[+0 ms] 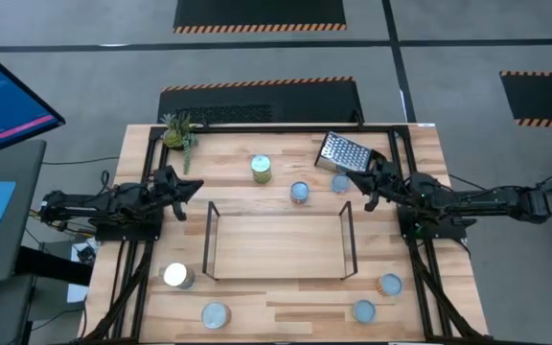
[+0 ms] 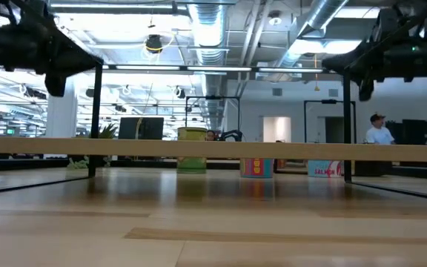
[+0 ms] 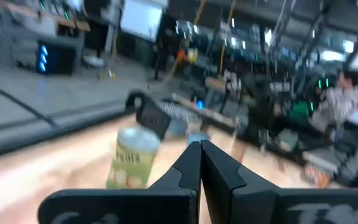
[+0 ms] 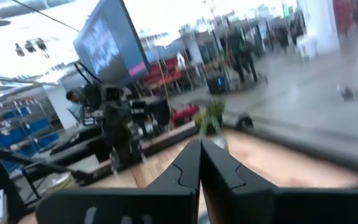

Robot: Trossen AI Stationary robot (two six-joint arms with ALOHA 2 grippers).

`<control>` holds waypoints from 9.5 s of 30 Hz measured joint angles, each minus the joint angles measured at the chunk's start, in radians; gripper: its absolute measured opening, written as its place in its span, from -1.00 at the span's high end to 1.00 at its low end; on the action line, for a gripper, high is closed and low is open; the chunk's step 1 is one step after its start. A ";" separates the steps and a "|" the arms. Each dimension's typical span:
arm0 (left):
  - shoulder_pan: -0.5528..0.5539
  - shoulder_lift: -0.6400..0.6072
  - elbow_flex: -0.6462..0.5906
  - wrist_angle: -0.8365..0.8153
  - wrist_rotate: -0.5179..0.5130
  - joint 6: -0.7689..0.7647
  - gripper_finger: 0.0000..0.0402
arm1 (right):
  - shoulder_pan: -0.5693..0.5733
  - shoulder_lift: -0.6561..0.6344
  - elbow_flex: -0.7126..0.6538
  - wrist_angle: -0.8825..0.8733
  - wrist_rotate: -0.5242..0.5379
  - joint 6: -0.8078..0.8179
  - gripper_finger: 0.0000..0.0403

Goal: Pick and place cans onto a shelf
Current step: Put the canned pears on the shelf

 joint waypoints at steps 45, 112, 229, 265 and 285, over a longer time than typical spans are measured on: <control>0.001 0.727 0.411 0.749 -0.214 0.942 1.00 | 0.146 0.598 0.964 -0.589 -0.029 -0.510 0.84; 0.460 1.683 1.275 -0.741 0.534 0.645 0.05 | -0.479 0.927 1.379 -1.530 -0.076 -0.492 0.84; -0.309 1.690 1.448 -1.257 0.245 -0.270 0.79 | -0.477 0.926 1.379 -1.602 -0.075 -0.457 0.84; -0.204 1.830 1.530 -1.182 0.175 0.015 0.63 | -0.477 0.926 1.379 -1.613 -0.076 -0.464 0.84; -0.203 1.829 1.541 -1.276 0.181 -0.043 0.63 | -0.477 0.926 1.379 -1.613 -0.076 -0.464 0.84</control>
